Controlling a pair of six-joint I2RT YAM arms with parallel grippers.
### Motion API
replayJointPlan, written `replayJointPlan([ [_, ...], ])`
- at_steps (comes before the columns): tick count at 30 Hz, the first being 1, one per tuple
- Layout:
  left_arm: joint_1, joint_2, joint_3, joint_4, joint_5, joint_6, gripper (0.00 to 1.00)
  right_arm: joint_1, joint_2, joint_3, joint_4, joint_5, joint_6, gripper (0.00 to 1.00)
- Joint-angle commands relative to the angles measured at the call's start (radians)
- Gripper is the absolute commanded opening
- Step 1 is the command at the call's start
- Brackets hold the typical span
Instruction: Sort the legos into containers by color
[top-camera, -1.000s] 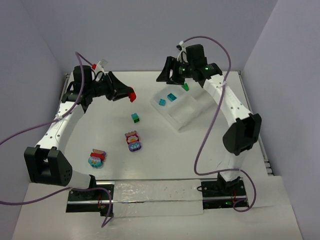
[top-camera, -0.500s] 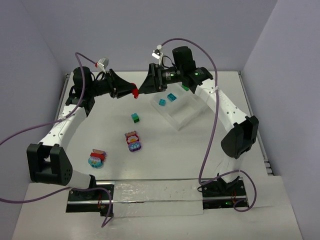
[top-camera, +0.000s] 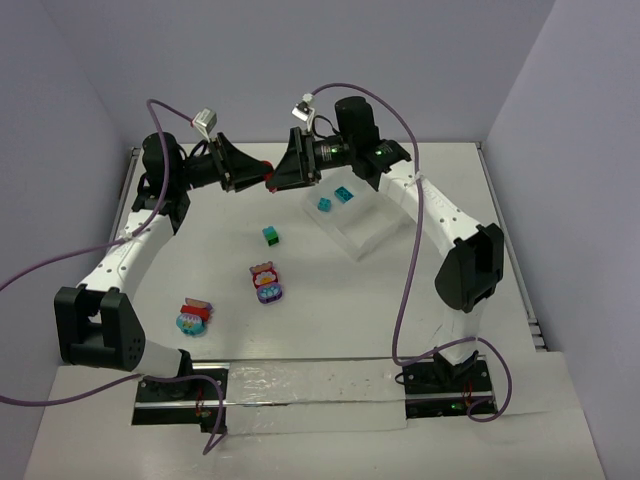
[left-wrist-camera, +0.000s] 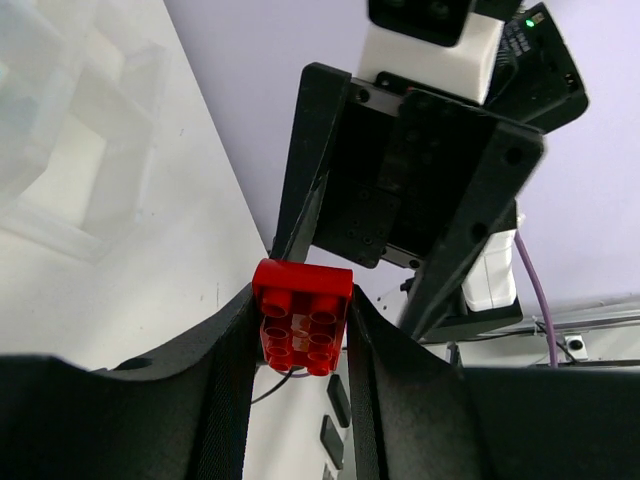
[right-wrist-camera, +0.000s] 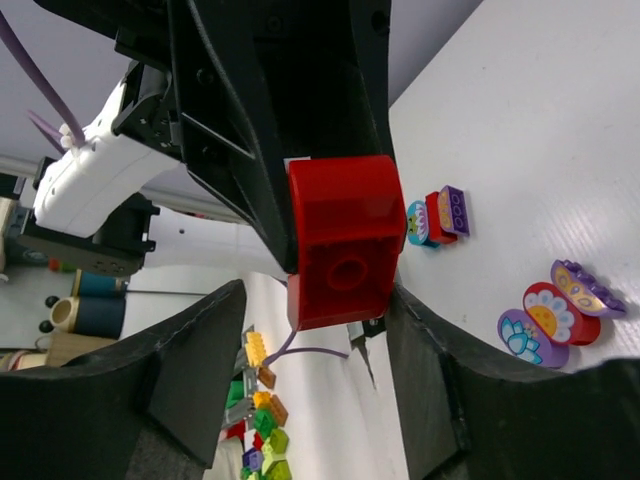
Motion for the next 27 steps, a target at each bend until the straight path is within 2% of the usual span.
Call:
replayJointPlan([
  [1,0.004,-0.023,-0.009,0.080,0.021,-0.020,0.00,0.014,-0.014,-0.026,0.153,-0.070,0.082,0.63],
  [4,0.005,-0.022,-0.014,0.100,0.021,-0.030,0.00,0.015,-0.010,-0.039,0.173,-0.080,0.096,0.59],
  [8,0.005,-0.025,-0.015,0.102,0.023,-0.030,0.00,0.015,-0.013,-0.074,0.252,-0.091,0.149,0.49],
  [10,0.005,-0.025,-0.016,0.102,0.026,-0.030,0.00,0.016,-0.015,-0.099,0.306,-0.103,0.189,0.38],
  [12,0.005,-0.022,-0.016,0.102,0.026,-0.030,0.00,0.015,-0.016,-0.111,0.326,-0.102,0.205,0.34],
  [13,0.005,-0.021,-0.013,0.102,0.028,-0.030,0.00,0.015,-0.016,-0.123,0.356,-0.104,0.223,0.24],
  [15,0.004,-0.021,-0.009,0.101,0.029,-0.028,0.00,0.016,-0.019,-0.145,0.402,-0.108,0.259,0.11],
  [18,0.004,-0.022,0.003,0.086,0.031,-0.014,0.03,0.015,-0.024,-0.164,0.423,-0.107,0.271,0.00],
  [20,0.005,-0.022,0.020,0.052,0.030,0.010,0.26,0.013,-0.026,-0.165,0.406,-0.098,0.263,0.00],
  [22,0.005,-0.023,0.033,-0.015,0.022,0.049,0.59,0.012,-0.030,-0.168,0.387,-0.087,0.246,0.00],
  [23,0.005,-0.025,0.046,-0.042,0.010,0.065,0.68,0.009,-0.032,-0.169,0.379,-0.076,0.242,0.00],
  [26,0.005,-0.020,0.070,-0.158,-0.012,0.137,0.79,-0.001,-0.035,-0.172,0.344,-0.053,0.224,0.00],
  [27,0.005,-0.020,0.071,-0.166,-0.018,0.150,0.80,-0.004,-0.035,-0.172,0.338,-0.044,0.219,0.00],
])
